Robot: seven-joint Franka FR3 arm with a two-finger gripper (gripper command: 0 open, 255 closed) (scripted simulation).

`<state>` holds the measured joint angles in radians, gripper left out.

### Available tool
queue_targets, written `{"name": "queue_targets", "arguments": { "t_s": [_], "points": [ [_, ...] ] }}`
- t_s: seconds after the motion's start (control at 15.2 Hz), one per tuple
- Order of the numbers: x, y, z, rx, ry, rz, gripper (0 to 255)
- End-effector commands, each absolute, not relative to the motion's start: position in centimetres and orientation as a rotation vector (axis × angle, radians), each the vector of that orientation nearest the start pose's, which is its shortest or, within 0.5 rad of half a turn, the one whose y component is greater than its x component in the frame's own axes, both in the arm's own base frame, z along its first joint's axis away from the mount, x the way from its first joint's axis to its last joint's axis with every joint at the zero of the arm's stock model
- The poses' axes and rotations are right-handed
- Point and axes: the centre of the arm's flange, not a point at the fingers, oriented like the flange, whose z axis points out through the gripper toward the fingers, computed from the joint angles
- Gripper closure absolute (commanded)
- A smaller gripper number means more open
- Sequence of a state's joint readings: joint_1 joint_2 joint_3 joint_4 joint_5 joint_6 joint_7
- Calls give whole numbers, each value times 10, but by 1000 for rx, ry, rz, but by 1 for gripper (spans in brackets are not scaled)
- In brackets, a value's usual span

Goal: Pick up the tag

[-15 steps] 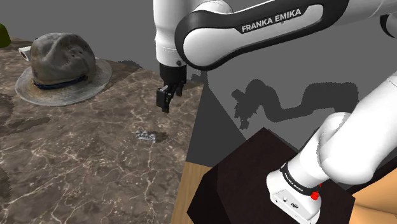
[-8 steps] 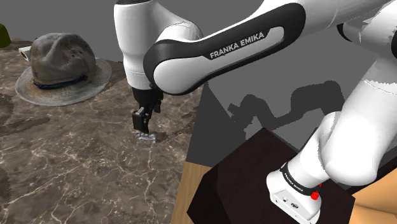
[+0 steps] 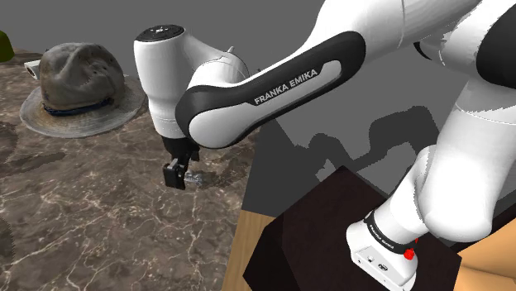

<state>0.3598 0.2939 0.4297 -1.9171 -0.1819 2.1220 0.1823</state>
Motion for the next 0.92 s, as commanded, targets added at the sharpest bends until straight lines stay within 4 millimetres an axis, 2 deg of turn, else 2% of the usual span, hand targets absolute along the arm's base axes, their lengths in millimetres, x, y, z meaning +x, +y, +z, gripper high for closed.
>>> {"name": "queue_targets", "arguments": {
  "t_s": [0.0, 0.13, 0.2, 0.79, 0.86],
  "points": [
    [440, 416, 338, -3004, -1088, 58, 0],
    [440, 416, 335, -3004, -1088, 58, 0],
    [441, 416, 335, -3004, -1088, 57, 255],
    [440, 416, 335, -3004, -1088, 58, 255],
    [440, 416, 340, -3004, -1088, 58, 255]
  ]
}}
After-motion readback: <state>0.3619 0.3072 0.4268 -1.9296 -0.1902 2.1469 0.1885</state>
